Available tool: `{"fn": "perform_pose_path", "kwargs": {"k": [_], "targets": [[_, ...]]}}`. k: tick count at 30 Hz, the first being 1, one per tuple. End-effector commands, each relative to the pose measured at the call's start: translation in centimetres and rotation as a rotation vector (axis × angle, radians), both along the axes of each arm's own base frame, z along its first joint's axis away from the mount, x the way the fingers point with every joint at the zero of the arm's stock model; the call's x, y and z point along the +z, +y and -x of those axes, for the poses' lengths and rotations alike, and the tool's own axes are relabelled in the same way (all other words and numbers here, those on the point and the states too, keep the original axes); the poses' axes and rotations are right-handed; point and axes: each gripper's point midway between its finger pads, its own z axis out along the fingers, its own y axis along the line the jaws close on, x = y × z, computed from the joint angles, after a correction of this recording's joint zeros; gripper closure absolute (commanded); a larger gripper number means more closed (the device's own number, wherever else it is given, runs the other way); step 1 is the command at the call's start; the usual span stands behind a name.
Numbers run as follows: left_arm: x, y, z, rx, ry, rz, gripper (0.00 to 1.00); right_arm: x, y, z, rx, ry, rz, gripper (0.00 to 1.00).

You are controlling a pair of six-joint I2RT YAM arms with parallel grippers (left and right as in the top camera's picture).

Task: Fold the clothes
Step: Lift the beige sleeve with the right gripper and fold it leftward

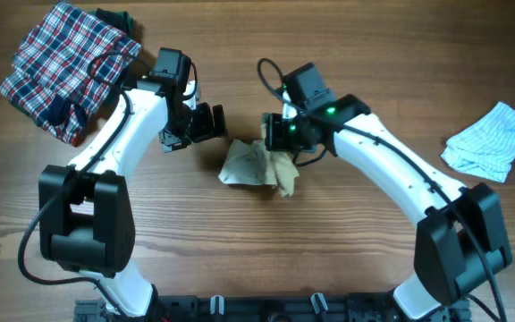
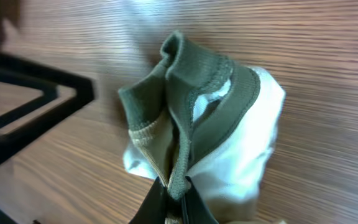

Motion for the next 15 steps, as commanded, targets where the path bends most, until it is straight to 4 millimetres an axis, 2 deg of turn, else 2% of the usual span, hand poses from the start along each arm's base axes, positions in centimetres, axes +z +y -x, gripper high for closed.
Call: {"fn": "perform_pose_path", "kwargs": {"k": [1,9,15], "targets": [[0.2,0.3,0.0,-0.011,-0.014,-0.010,0.00,2.0,2.3,0.3,0.006,-0.031,-0.055,0.96],[0.2,0.3,0.2,-0.012,-0.006,-0.012,0.00,1.8,4.3,1.6,0.019,-0.032,-0.051,0.90],[0.1,0.4,0.7,-0.015,0.013,-0.016,0.00,-0.7,5.7,1.5,-0.027,0.029,-0.055,0.89]]}}
